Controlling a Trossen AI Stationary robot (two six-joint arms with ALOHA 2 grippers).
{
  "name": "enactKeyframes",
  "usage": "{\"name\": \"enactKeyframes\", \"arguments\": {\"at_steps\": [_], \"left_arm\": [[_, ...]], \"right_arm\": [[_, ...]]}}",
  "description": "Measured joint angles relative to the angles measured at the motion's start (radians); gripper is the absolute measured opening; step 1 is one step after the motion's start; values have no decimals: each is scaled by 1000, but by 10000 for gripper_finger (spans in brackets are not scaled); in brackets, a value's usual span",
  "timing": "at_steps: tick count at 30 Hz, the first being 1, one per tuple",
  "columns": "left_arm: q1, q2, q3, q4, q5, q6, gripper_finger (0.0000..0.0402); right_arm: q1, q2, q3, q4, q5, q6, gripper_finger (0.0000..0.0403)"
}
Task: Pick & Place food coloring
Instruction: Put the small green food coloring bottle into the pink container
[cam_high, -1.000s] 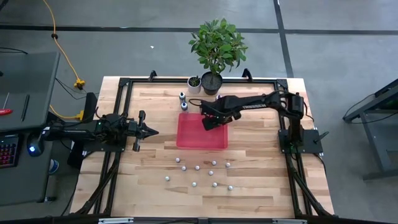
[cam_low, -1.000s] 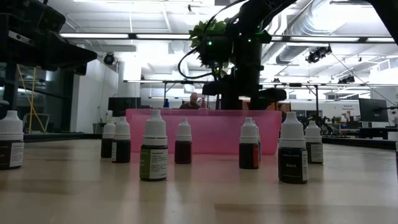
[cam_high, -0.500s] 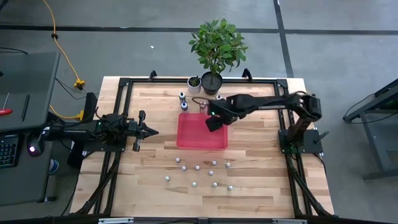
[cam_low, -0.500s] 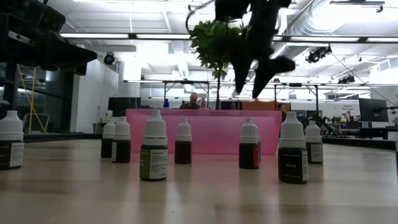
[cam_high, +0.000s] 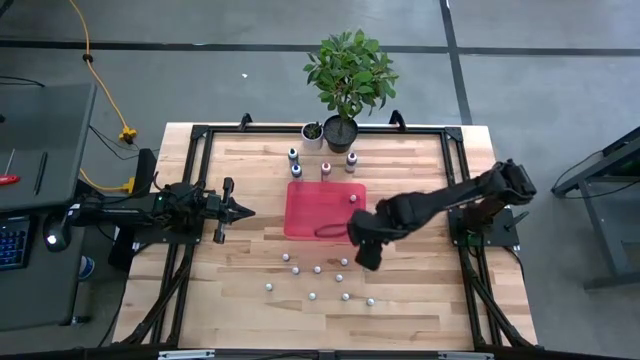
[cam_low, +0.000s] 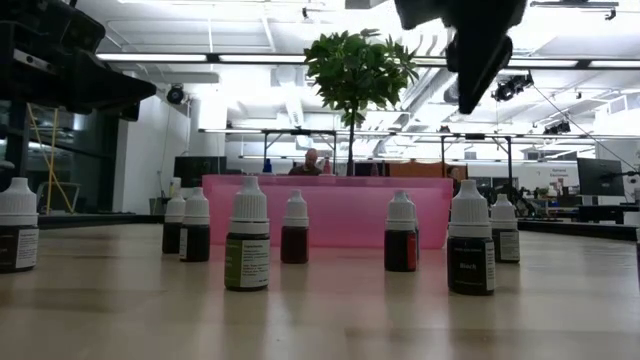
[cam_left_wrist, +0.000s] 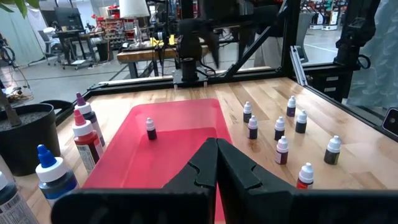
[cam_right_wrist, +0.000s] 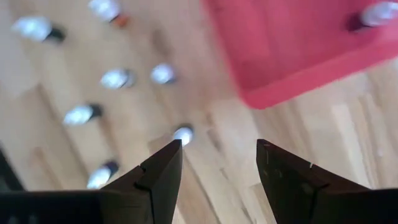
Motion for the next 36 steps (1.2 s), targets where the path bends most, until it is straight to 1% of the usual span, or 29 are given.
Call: {"name": "enactKeyframes", "arguments": {"at_steps": [6, 12, 18, 21, 25, 29, 33, 36], "left_arm": [[0, 0, 0, 0, 0, 0, 0], [0, 0, 0, 0, 0, 0, 0], [0, 0, 0, 0, 0, 0, 0], [0, 0, 0, 0, 0, 0, 0], [0, 0, 0, 0, 0, 0, 0], [0, 0, 0, 0, 0, 0, 0], [0, 0, 0, 0, 0, 0, 0], [0, 0, 0, 0, 0, 0, 0]], "right_arm": [[73, 0, 0, 10, -2, -71, 195], [104, 1, 0, 41, 4, -92, 195], [132, 62, 0, 47, 51, -177, 195], [131, 90, 0, 57, 56, -177, 195], [130, 137, 0, 60, 57, -100, 195], [131, 175, -2, 53, 17, 31, 195], [136, 200, -15, 46, -23, 230, 195], [132, 201, -15, 27, -29, 436, 195]]}}
